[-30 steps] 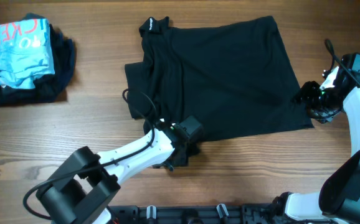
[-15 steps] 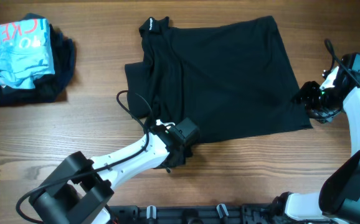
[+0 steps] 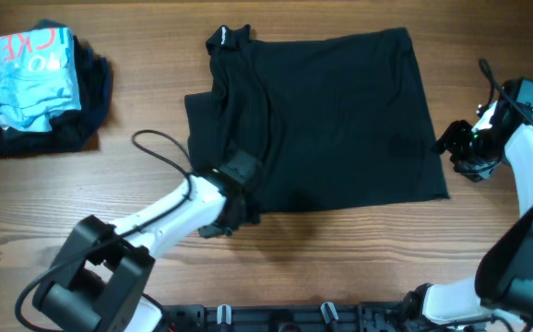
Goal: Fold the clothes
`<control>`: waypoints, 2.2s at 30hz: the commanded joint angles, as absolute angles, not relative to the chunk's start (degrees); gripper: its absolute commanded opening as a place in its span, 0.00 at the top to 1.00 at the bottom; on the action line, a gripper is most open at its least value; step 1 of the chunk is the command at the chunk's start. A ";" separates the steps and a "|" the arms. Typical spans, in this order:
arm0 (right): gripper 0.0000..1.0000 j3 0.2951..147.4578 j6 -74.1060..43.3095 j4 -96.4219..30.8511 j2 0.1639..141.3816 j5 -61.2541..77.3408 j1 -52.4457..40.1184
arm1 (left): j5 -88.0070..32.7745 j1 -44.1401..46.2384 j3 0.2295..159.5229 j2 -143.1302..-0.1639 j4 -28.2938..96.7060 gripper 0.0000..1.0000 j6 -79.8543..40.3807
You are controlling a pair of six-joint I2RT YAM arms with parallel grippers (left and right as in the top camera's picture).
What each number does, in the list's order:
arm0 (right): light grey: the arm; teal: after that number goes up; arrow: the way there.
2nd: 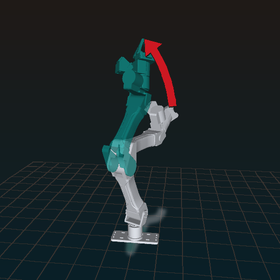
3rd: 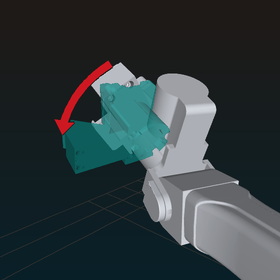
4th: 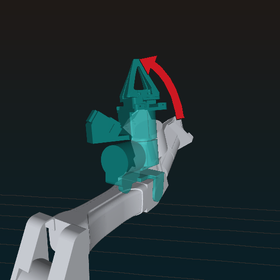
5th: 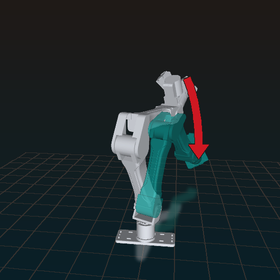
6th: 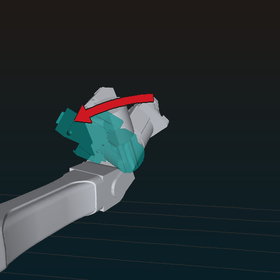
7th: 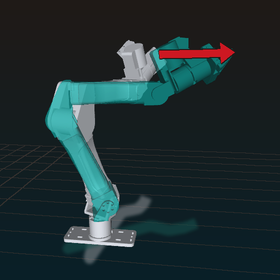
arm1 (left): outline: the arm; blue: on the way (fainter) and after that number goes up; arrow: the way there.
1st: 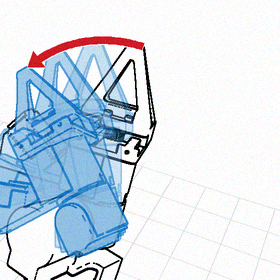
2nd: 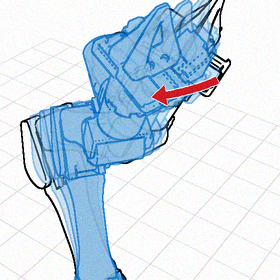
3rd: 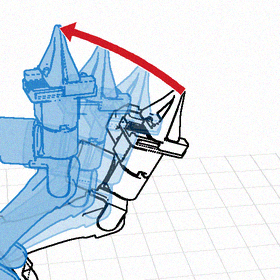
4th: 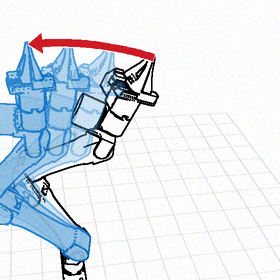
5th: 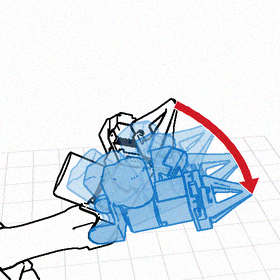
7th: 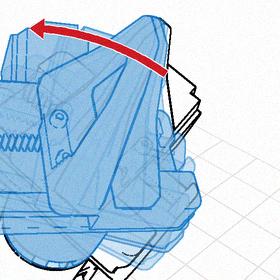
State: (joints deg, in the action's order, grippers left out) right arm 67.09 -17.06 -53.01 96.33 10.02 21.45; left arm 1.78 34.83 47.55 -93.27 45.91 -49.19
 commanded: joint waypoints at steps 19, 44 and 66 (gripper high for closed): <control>0.38 66.46 -14.85 -66.54 99.09 11.62 19.31 | 13.58 16.34 45.98 -93.45 32.80 0.96 -42.15; 0.41 47.09 -27.35 -51.79 96.14 11.84 7.46 | 13.56 14.83 45.98 -93.45 30.81 0.96 -39.57; 0.62 46.00 -30.00 -42.78 96.14 11.62 7.46 | 12.91 14.83 45.98 -93.43 31.03 0.96 -39.55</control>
